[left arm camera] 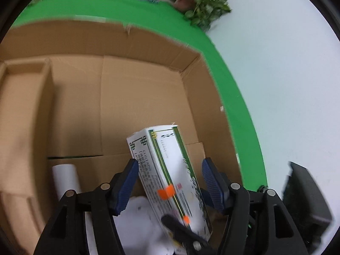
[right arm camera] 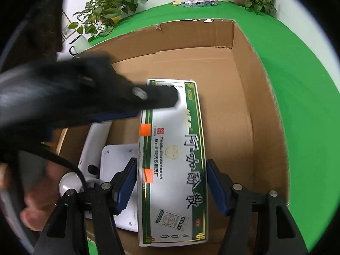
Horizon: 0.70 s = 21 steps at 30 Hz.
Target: Organize objects
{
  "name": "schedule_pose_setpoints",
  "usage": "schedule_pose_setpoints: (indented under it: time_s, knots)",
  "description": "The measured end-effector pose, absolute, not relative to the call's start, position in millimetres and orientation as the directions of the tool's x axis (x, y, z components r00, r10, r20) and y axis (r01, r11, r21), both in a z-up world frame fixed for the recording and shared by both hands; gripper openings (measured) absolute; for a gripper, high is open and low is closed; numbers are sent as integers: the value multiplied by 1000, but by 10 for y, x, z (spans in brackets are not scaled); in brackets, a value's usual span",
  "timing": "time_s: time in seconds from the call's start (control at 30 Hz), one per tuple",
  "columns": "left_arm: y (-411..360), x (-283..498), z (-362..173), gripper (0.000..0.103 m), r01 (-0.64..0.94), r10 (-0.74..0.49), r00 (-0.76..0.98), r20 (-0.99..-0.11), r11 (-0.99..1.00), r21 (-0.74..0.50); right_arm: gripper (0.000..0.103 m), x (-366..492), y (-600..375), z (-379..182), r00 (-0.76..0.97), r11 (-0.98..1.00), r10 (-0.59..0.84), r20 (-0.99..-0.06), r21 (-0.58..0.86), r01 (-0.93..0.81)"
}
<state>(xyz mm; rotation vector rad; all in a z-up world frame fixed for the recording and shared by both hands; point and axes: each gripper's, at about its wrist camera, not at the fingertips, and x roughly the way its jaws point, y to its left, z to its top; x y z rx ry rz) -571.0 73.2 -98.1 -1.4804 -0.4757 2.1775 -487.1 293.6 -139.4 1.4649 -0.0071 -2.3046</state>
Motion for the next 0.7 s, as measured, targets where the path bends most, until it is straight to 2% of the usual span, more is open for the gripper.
schedule_pose_setpoints:
  time_s: [0.1,0.17,0.33,0.4,0.53,0.7]
  knots:
    - [510,-5606,-713,60,-241,511,-394,-764,-859,-451,64,-4820,3046,-1343,-380,-919,-355,-854,244,308]
    - [341,-5400,-550,65,-269,485,-467,-740,-875,-403,71,-4767,3104,-1249,-406,-913,-374,-834,252,321]
    - [45,-4817,-212,74,-240,328,-675,-661,-945,-225,75,-4745,3028,-1372,-323,-906,-375,-869,268,329]
    - [-53,-4577,-237,78,-208,259,-724,-639,-966,-155,75,-4690,2971,-1408,-319,-912,-345,-883,236,335]
    - [-233,-4241,-373,78,-156,157,-770,-619,-986,-56,75,-4669,2977,-1364,-272,-910,-360,-892,272,314]
    - [-492,-4074,-650,79,-106,117,-783,-611,-993,-54,73,-4563,3006,-1222,-330,-923,-319,-889,211,323]
